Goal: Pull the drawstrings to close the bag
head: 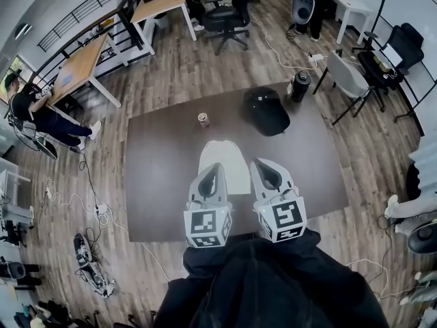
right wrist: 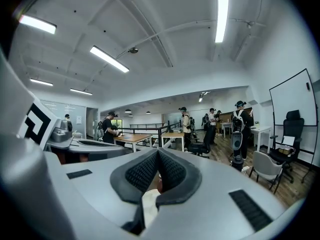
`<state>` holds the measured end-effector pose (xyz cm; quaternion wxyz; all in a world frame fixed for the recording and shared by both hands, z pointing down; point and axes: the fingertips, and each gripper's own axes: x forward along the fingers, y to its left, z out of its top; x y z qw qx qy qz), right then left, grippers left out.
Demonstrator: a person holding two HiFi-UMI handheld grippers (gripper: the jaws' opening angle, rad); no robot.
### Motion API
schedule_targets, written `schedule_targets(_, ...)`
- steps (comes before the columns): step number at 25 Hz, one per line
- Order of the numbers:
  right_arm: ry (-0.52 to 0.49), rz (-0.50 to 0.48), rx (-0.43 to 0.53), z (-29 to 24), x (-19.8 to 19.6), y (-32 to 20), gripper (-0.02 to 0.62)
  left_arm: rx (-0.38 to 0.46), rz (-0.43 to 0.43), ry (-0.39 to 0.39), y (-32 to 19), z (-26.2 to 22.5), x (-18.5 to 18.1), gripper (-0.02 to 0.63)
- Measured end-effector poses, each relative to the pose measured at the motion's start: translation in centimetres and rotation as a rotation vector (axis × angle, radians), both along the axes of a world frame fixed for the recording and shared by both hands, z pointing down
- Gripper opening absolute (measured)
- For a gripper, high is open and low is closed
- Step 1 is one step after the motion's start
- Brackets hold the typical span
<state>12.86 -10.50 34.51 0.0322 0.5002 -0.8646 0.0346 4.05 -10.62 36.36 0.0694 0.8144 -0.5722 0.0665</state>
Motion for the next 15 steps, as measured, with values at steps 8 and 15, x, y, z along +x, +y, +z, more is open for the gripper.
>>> schedule_targets(8,0.008,-0.012,-0.007,0.4,-0.4,-0.67,0.021,-0.016,-0.005,-0.001,-0.56,0.58,-0.39,0.032)
schedule_targets(15,0.017,-0.017,-0.008,0.48,-0.53,-0.97,0.021,-0.016,-0.013,0.0,-0.79,0.54,-0.58,0.032)
